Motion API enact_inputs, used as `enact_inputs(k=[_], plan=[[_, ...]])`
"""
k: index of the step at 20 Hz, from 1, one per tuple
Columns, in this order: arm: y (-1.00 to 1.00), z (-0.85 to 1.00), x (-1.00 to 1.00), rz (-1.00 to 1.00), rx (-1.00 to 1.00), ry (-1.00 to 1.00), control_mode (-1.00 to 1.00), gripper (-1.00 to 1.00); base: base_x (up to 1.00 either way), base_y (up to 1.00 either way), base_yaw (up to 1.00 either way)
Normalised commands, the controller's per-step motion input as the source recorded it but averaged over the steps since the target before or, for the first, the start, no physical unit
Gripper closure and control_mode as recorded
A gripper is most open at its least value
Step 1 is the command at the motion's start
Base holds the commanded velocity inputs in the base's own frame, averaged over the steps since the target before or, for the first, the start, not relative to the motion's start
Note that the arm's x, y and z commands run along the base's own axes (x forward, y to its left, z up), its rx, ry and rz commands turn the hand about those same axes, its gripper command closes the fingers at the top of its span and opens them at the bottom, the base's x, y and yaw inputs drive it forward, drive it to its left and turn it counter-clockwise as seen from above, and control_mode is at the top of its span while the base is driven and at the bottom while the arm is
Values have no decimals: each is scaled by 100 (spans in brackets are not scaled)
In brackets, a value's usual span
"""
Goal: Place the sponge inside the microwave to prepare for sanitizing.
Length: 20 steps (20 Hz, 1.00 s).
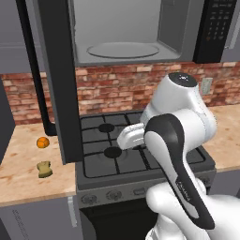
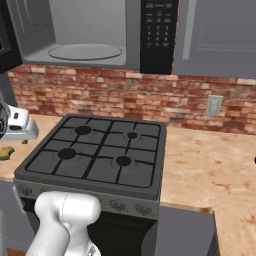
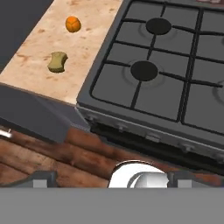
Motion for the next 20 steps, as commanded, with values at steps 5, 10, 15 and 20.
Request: enact_inputs(k=[5,10,15,20], plan=[[1,-19,13,18,0,-4,-100,-100,0,0,0],[19,-47,26,2,0,-3,-100,-100,0,0,0],[23,-45,35,0,5,-1,-100,-100,0,0,0],[26,-27,38,0,21,0,-100,-100,0,0,0]])
